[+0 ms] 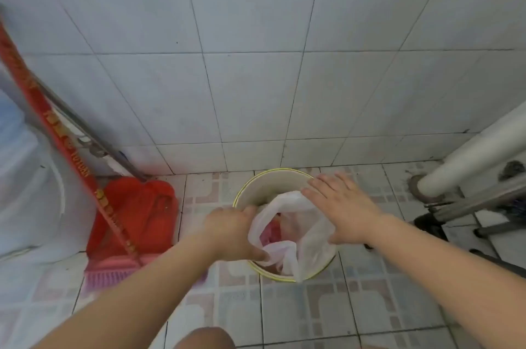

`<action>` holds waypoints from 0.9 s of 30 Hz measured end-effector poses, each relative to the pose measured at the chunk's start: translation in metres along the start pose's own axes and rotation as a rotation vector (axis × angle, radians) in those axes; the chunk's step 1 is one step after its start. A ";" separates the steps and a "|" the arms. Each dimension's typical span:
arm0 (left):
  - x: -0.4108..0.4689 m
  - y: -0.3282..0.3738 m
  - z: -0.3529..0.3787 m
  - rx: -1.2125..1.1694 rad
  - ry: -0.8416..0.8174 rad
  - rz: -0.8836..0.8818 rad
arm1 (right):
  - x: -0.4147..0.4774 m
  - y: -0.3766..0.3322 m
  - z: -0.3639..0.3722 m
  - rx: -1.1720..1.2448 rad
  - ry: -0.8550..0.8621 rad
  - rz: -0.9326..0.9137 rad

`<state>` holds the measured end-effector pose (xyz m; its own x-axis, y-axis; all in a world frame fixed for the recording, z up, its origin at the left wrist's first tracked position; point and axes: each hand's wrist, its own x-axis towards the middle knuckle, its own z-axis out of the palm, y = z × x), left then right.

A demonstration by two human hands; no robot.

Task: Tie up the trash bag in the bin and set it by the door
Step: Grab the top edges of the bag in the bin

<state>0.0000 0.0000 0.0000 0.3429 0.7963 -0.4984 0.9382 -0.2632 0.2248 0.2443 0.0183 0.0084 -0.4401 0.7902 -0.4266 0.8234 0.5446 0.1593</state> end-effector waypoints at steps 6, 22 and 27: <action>0.015 0.009 0.036 0.014 -0.030 -0.048 | 0.014 -0.004 0.020 -0.095 -0.059 0.060; -0.003 -0.044 -0.037 -0.448 0.238 -0.153 | 0.000 0.015 -0.020 0.130 0.099 0.020; -0.017 -0.070 -0.035 -0.467 0.197 -0.220 | -0.008 0.049 -0.023 0.209 0.055 0.136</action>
<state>-0.0728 0.0240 0.0224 0.0834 0.9040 -0.4193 0.8505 0.1547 0.5027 0.2795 0.0456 0.0402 -0.3343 0.8695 -0.3636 0.9301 0.3667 0.0218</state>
